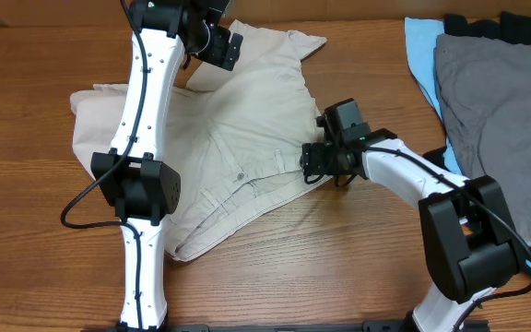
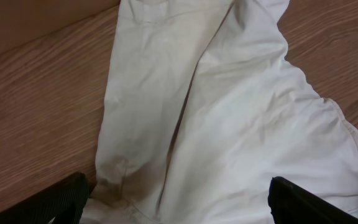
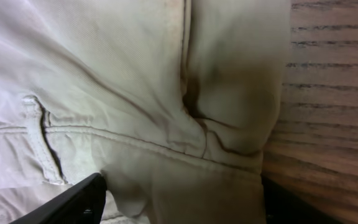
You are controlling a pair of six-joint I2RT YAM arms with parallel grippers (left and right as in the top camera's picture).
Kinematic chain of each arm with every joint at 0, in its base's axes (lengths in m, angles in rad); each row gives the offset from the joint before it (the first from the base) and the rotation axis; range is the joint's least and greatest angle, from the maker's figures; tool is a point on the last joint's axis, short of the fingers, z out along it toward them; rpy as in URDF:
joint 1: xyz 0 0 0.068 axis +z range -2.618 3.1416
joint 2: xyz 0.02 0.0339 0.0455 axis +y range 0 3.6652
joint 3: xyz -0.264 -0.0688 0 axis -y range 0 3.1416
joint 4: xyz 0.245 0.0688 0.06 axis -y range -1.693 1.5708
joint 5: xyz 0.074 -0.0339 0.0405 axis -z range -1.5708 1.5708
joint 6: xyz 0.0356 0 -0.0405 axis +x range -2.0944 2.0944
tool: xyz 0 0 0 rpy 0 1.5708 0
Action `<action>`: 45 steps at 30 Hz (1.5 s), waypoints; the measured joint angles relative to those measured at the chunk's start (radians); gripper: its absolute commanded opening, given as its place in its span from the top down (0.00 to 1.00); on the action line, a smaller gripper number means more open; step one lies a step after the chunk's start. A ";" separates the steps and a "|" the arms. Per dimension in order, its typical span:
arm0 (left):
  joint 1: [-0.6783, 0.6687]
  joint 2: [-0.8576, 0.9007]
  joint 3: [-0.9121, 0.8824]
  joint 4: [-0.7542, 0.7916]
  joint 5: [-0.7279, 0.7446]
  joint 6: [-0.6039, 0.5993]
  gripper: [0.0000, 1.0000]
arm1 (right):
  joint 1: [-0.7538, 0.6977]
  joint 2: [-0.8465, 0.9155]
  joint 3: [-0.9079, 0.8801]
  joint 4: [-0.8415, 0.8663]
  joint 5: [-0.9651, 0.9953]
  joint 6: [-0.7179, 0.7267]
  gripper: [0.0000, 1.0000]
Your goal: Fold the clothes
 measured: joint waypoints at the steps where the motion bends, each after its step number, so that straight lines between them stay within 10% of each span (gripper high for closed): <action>1: 0.000 0.000 0.000 0.000 0.000 0.000 0.05 | 0.004 0.000 0.000 0.001 0.009 -0.001 0.24; 15: 0.000 0.000 0.000 -0.008 0.000 0.000 0.05 | 0.009 0.024 0.011 0.021 0.034 -0.004 0.30; 18: 0.000 0.000 0.000 -0.007 0.000 0.000 0.05 | 0.009 0.027 0.014 0.019 0.041 -0.005 0.50; 21: 0.000 0.000 0.000 -0.008 0.000 0.000 0.05 | 0.009 0.033 0.016 0.015 0.049 -0.007 0.96; 33: 0.000 0.000 0.000 -0.010 0.000 0.000 0.05 | -0.085 -0.054 0.071 -0.566 0.007 0.115 0.96; 36: 0.000 0.000 0.000 -0.011 0.000 0.000 0.05 | -0.165 -0.154 0.076 -0.703 0.011 0.132 0.96; 40: 0.000 0.000 0.000 0.003 0.005 0.000 0.05 | -0.267 -0.272 0.096 -0.833 0.018 0.138 0.26; 45: -0.007 0.004 0.000 0.112 0.015 0.000 0.06 | -0.303 -0.292 0.096 -0.817 0.022 0.126 0.20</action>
